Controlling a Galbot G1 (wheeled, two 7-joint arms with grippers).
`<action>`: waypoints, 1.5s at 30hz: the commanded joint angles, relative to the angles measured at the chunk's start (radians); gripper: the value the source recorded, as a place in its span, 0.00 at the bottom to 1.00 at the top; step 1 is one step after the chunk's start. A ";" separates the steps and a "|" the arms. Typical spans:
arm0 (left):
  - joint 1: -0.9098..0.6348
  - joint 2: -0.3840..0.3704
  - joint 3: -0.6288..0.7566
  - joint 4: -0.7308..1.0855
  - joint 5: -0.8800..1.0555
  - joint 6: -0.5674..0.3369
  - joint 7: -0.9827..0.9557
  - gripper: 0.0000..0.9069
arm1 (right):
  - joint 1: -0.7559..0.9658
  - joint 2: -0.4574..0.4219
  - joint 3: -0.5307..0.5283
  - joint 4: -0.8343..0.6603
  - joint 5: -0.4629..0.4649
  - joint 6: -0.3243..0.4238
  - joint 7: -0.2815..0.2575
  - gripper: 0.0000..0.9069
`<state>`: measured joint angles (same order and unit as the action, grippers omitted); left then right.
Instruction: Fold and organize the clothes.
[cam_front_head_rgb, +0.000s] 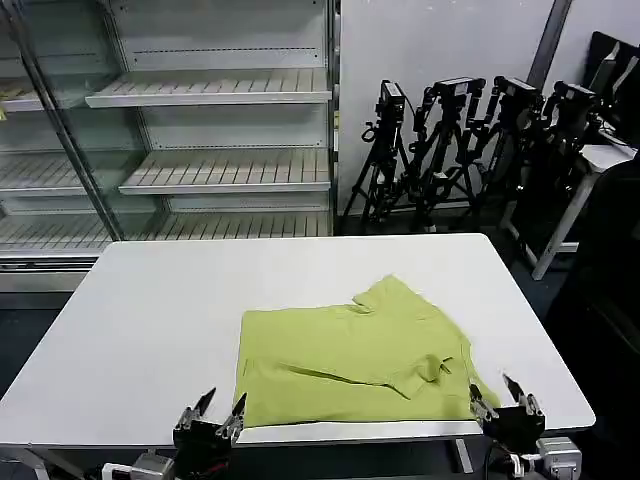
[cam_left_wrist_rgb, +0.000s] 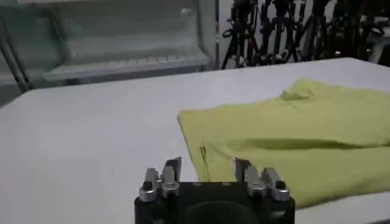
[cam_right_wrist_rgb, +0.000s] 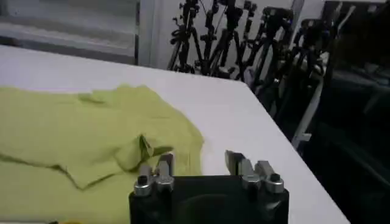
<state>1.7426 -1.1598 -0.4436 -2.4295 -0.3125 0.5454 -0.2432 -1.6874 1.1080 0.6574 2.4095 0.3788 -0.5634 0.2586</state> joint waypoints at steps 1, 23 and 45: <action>-0.096 0.025 -0.034 0.000 -0.088 0.026 -0.009 1.00 | 0.138 -0.050 -0.002 -0.034 0.081 -0.006 0.016 1.00; -0.730 0.145 0.195 0.522 -0.367 0.035 -0.109 1.00 | 0.974 -0.015 -0.549 -0.723 0.218 -0.017 0.089 1.00; -0.890 0.100 0.327 0.691 -0.463 0.036 -0.168 1.00 | 1.157 0.084 -0.668 -1.049 0.324 -0.019 0.088 1.00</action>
<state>0.9151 -1.0591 -0.1493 -1.7979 -0.7415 0.5812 -0.4011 -0.5907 1.1819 0.0225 1.4515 0.6826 -0.5818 0.3470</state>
